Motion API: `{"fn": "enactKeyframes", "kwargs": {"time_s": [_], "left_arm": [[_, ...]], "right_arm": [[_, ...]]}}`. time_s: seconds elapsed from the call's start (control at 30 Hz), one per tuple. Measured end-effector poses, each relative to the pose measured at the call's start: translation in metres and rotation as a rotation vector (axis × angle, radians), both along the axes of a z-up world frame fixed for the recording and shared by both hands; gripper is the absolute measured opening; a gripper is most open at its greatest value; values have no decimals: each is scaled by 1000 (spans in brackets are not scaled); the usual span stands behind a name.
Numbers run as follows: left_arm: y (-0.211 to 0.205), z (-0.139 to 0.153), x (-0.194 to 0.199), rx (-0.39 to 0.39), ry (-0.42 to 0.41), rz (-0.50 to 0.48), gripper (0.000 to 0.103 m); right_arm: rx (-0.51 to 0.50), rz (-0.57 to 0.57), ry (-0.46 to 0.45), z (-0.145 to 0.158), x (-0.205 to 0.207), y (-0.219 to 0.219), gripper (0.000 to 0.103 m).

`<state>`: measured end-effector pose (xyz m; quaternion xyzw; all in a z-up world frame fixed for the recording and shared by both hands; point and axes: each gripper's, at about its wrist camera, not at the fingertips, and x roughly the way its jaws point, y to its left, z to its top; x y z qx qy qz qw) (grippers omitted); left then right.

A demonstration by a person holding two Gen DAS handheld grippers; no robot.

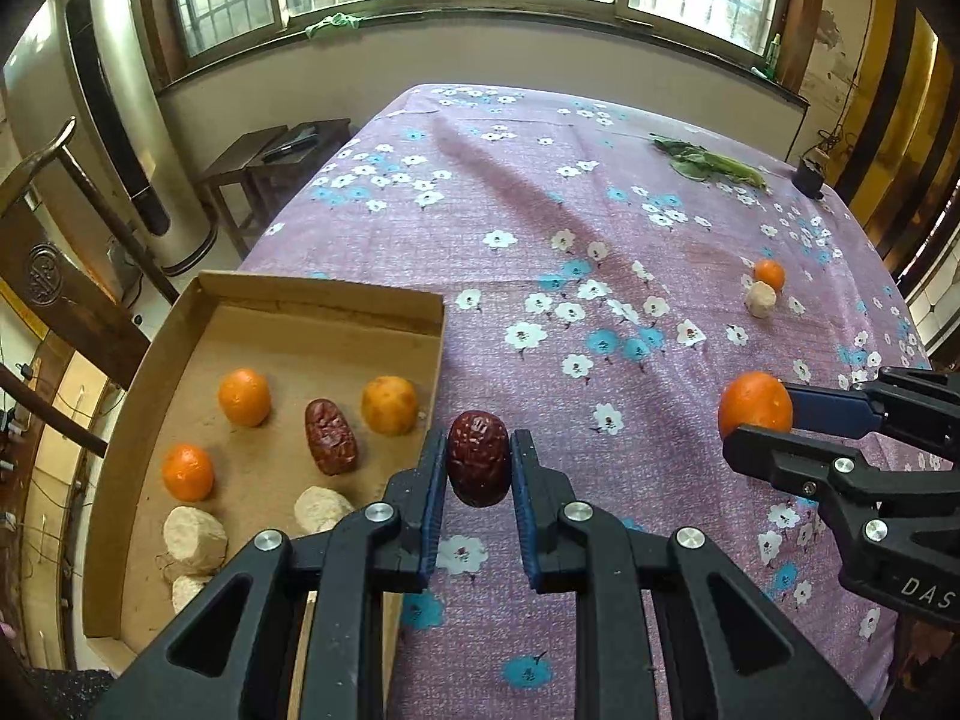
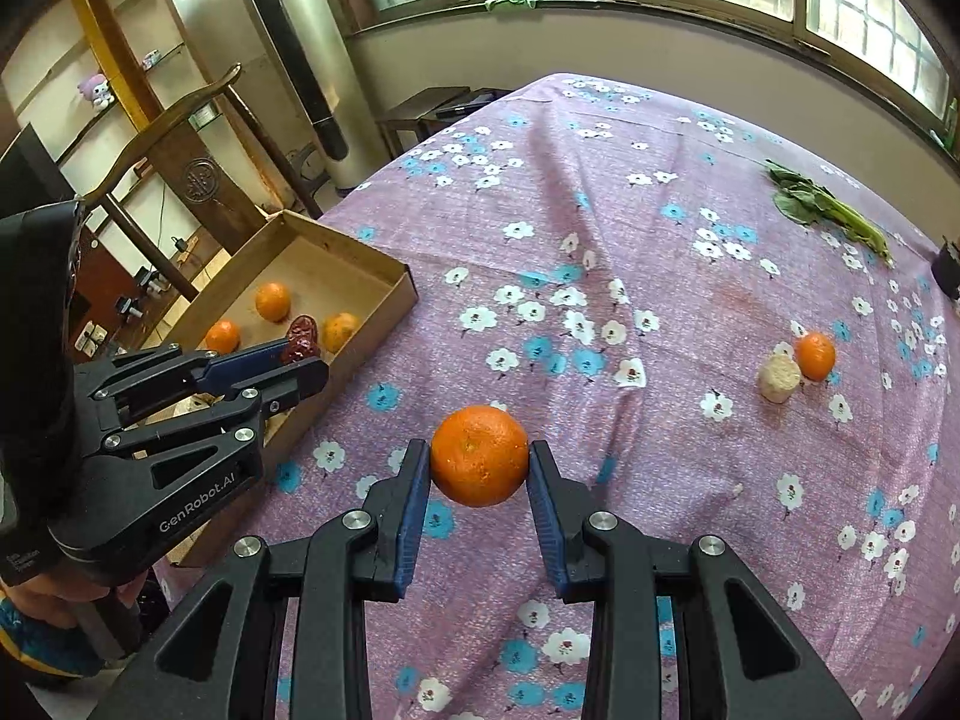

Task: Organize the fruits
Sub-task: 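Carry the red date and the orange over the cardboard box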

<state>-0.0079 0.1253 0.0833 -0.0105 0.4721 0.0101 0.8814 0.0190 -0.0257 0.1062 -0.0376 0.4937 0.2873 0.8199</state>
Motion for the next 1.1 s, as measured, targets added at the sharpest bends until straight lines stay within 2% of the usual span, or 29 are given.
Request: {"fn": "enactKeyframes", "kwargs": {"time_s": [0.43, 1.1], "left_arm": [[65, -16, -32, 4, 42, 139, 20], [96, -40, -56, -4, 100, 215, 20]], "right_arm": [[-8, 153, 6, -4, -8, 74, 36], [-11, 270, 28, -17, 0, 136, 36]]}}
